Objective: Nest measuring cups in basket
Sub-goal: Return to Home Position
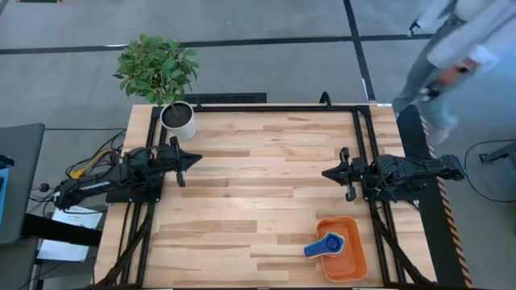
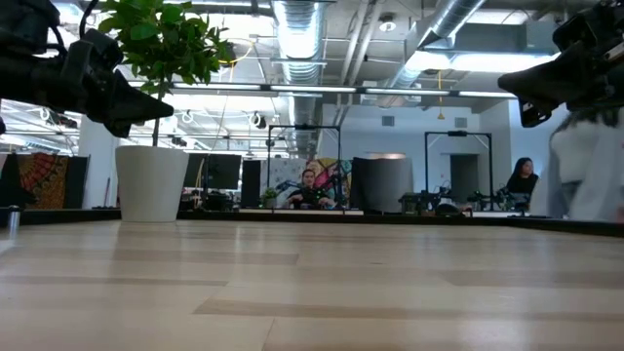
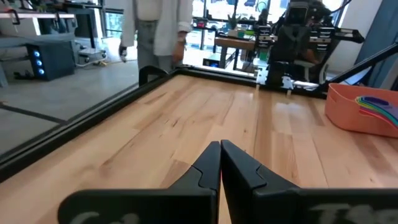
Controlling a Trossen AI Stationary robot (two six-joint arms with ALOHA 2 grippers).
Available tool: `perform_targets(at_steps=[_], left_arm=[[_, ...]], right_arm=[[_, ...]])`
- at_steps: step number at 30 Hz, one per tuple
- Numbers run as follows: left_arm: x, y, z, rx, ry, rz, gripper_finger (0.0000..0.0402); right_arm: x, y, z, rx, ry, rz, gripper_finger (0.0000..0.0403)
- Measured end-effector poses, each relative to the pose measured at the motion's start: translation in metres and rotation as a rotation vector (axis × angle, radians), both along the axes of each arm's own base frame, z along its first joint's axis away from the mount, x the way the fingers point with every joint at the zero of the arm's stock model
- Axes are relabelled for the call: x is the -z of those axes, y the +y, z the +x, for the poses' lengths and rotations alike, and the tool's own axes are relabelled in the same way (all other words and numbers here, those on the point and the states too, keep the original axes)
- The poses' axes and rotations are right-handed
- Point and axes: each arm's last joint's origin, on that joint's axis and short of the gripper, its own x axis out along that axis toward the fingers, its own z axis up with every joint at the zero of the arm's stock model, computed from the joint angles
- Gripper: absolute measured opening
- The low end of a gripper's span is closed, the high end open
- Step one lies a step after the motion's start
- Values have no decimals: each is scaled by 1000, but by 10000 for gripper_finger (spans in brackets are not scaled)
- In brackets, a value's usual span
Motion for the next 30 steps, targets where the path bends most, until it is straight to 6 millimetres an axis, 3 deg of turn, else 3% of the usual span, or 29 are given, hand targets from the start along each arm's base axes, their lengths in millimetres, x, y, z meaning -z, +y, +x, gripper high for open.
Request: perform_targets(at_steps=[30], left_arm=[[0,-6,1,68,-5,-1,0]], right_arm=[[-2,0,-2,-8,-30,3,33]])
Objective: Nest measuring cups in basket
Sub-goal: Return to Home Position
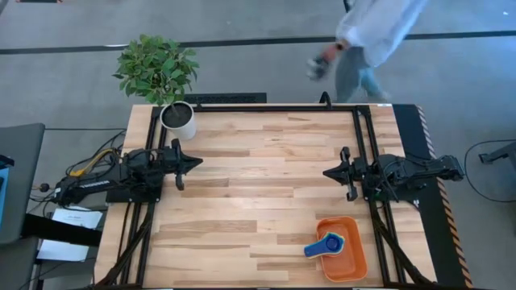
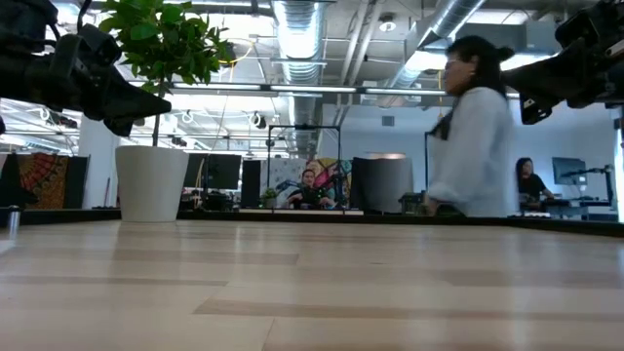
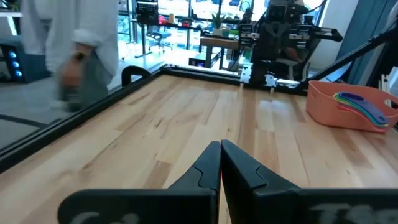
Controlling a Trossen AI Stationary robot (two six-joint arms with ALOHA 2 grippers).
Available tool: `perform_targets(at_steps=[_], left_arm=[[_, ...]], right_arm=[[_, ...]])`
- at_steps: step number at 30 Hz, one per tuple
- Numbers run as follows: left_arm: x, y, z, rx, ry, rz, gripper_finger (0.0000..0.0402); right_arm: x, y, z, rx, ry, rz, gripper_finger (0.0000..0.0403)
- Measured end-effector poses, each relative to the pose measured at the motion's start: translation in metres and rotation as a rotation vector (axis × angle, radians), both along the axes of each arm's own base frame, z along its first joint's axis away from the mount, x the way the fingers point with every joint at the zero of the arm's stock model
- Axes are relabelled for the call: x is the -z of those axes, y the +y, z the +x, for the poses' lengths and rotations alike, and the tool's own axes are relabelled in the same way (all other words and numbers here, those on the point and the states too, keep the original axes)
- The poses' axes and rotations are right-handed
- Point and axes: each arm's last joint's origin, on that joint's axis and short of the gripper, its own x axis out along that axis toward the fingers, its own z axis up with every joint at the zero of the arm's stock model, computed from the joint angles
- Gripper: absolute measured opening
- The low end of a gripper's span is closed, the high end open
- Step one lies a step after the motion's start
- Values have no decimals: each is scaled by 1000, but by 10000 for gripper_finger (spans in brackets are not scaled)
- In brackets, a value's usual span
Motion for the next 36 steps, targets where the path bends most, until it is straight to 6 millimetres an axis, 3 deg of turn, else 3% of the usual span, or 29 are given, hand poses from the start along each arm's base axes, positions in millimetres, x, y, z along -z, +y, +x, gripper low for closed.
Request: perform_targets(at_steps=[36], left_arm=[[0,0,0,-1,1,0,0]], right_arm=[[0,0,0,3,0,0,36]])
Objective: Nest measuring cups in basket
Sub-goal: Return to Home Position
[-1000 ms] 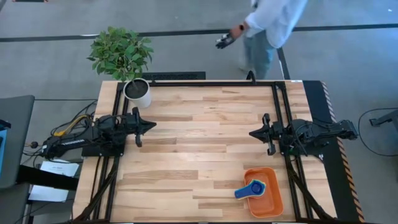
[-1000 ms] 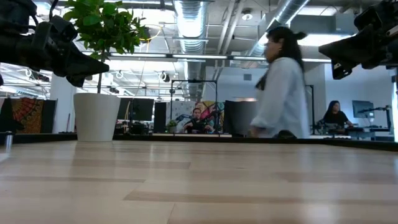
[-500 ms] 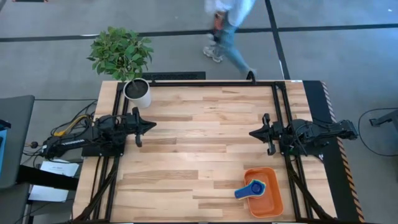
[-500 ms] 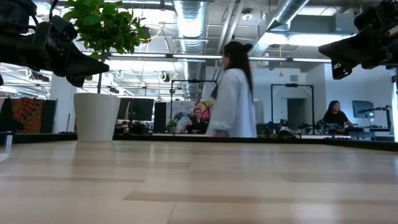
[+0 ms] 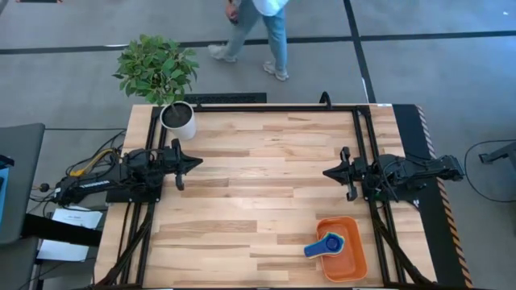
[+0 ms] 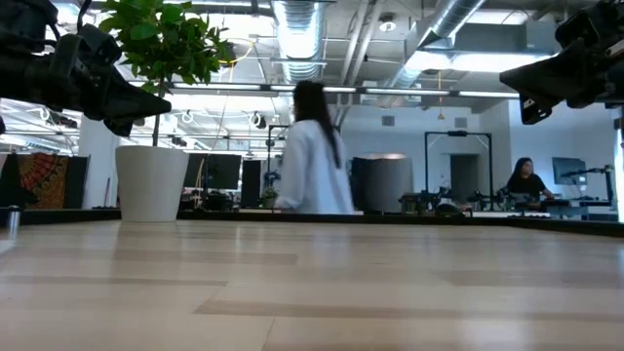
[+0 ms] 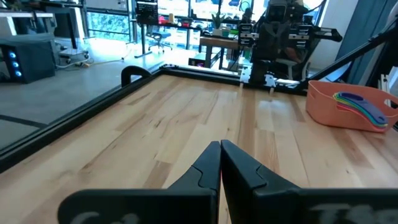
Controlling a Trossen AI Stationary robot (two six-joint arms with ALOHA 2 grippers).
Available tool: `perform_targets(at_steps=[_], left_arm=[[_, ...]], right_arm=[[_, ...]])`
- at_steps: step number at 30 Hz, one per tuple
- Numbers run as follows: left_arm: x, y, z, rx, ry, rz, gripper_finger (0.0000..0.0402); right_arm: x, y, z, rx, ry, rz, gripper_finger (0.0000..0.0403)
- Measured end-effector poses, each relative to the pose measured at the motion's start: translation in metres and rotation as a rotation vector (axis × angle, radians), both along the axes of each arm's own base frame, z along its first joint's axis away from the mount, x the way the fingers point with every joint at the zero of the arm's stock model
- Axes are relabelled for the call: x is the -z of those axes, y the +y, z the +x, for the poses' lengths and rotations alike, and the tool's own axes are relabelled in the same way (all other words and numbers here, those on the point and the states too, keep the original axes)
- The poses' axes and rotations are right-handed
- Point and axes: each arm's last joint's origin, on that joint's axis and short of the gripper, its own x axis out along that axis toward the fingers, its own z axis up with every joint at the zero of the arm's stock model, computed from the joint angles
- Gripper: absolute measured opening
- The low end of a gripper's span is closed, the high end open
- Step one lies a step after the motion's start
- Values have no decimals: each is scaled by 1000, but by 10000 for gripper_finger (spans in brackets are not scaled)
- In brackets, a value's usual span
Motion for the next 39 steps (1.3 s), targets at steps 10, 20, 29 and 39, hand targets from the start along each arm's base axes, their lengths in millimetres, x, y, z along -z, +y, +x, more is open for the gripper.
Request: perform_targets(at_steps=[10,20,29,39], left_arm=[[0,0,0,0,0,0,0],[0,0,0,0,0,0,0],[0,0,0,0,0,0,0],[0,0,0,0,0,0,0]], right_arm=[[0,0,0,0,0,0,27],[0,0,0,-1,0,0,37],[0,0,0,0,1,0,35],[0,0,0,0,1,0,27]])
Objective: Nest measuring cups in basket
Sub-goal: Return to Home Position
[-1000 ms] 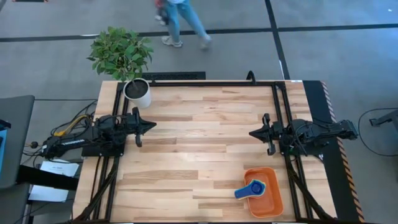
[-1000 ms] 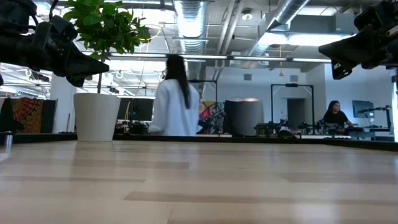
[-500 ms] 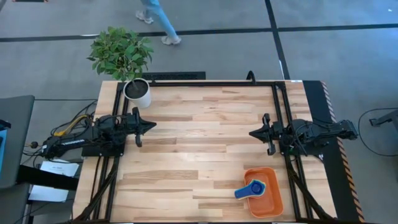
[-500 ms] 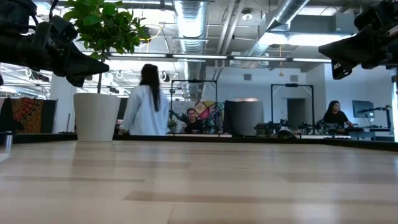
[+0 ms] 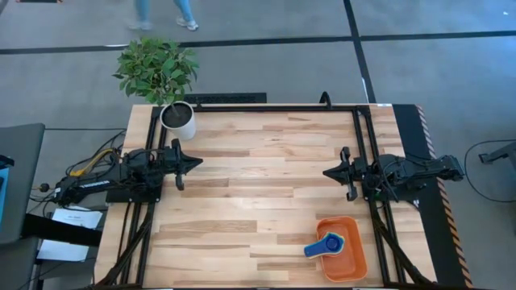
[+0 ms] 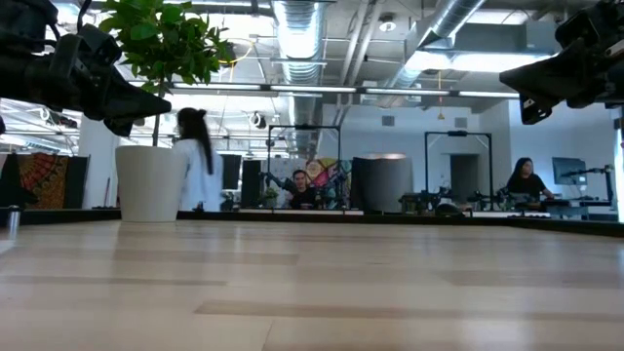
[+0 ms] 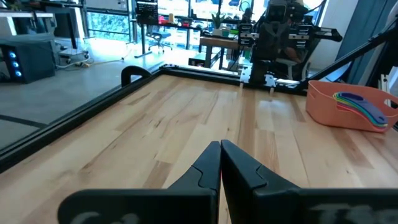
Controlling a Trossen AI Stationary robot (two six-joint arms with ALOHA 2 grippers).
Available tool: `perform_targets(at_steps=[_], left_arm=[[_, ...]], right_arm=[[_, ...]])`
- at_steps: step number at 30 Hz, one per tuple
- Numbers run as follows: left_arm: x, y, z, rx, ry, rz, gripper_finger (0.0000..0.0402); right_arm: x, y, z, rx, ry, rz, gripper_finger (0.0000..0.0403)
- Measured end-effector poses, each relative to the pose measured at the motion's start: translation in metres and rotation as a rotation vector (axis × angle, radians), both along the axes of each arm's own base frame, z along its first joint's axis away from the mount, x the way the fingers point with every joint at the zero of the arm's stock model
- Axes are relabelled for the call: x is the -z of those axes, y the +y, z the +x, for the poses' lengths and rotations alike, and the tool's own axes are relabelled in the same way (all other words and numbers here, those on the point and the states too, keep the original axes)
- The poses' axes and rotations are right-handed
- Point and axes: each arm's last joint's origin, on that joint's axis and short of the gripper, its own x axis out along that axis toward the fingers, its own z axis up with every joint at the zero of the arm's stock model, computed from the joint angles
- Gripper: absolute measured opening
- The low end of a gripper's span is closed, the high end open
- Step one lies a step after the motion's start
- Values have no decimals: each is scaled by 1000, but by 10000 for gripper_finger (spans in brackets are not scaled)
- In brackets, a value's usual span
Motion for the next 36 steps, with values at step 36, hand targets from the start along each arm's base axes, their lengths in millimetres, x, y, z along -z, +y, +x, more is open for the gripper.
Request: perform_targets(at_steps=[36], left_arm=[[0,0,0,0,0,0,0]], right_arm=[[0,0,0,0,0,0,38]])
